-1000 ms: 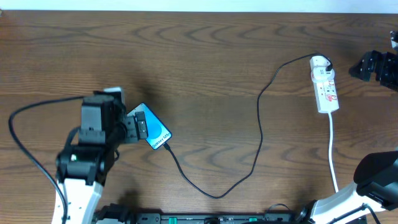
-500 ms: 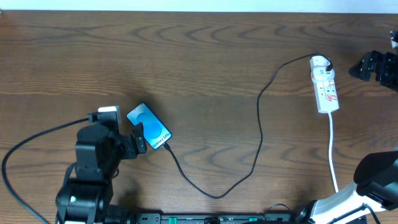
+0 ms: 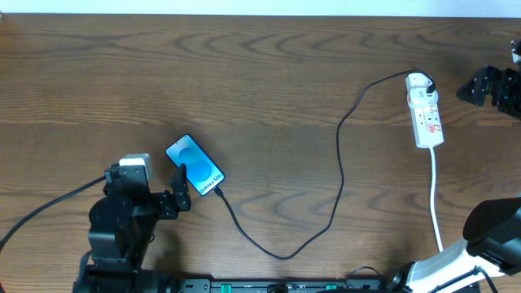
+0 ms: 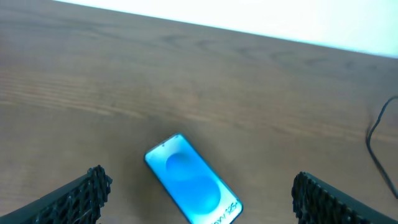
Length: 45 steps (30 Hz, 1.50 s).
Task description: Plug charger to phone and switch on socket
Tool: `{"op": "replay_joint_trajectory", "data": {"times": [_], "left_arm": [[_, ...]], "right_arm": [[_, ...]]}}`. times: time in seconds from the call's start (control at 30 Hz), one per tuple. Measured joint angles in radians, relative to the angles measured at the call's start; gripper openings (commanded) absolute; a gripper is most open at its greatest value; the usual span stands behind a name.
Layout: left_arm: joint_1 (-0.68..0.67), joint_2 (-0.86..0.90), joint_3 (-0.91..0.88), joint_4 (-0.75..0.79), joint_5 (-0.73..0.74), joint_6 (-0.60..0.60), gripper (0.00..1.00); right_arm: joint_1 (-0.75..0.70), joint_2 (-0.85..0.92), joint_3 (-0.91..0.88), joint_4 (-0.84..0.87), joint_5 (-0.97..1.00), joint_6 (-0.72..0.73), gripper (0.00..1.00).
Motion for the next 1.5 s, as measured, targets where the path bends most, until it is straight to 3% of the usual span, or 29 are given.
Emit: {"op": "replay_joint_trajectory", "data": {"times": [0.47, 1.2, 1.5], "left_arm": [[0.0, -0.204, -0.301, 0.346, 0.009, -0.003, 0.96], [0.06, -0.27, -0.34, 0.552, 0.015, -0.003, 0.96], [0.061, -0.381, -0.541, 0.758, 0.016, -0.003, 0.96]], "right_arm": [[0.0, 0.0, 0.0, 0.0, 0.0, 0.0, 0.99], [0.0, 0.0, 0.0, 0.0, 0.0, 0.0, 0.99], [0.0, 0.0, 0.0, 0.0, 0.0, 0.0, 0.99]]}}
